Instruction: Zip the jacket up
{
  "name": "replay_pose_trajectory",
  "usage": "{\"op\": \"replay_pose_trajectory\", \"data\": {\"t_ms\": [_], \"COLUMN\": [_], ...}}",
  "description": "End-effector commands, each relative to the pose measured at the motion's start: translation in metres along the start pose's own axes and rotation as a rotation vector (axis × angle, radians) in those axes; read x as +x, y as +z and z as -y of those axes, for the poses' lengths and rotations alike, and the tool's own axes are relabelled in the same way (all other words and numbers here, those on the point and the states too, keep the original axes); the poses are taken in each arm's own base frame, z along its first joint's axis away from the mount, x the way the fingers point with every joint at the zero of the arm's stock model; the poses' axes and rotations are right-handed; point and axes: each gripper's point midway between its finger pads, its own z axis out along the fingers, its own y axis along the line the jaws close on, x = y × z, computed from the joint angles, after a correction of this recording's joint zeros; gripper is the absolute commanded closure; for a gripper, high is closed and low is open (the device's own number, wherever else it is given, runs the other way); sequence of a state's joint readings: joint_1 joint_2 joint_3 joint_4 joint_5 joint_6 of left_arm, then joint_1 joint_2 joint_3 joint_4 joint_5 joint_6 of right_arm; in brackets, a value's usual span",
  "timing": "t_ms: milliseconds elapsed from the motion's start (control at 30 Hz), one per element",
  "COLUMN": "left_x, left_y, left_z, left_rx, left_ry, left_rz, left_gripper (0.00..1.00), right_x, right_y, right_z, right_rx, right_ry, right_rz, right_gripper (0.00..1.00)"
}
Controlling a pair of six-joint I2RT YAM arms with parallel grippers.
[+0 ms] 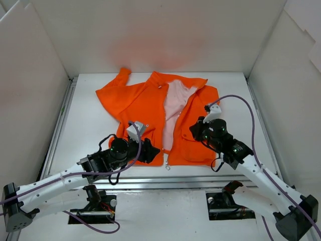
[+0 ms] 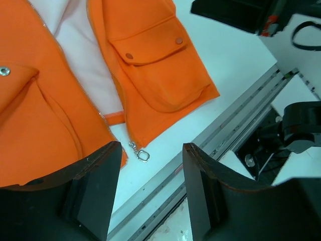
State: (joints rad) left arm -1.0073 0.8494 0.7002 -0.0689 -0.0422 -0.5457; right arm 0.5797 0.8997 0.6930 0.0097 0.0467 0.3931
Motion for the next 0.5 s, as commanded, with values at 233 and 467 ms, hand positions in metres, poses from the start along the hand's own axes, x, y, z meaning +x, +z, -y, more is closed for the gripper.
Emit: {"op": "replay_pose_trajectory", "data": {"t_ms": [233, 467], "left_x": [0.005, 0.042], "left_y": [0.007, 0.026], "left_z": [-0.022, -0.044], "left_rx": [-0.226, -0.36], "left_ry": [0.059, 0.112], "left_rz": [-0.029, -0.19], "left_gripper": [0.62, 1.0], "right_x": [-0.015, -0.001], "right_y": [-0.043, -0.046], "right_z": [-0.007, -0.009], "right_rx": [-0.046, -0.077], "right_ry": [0.015, 0.029], "right_rz": [0.077, 0.047], "right_gripper": [0.86, 1.0]}}
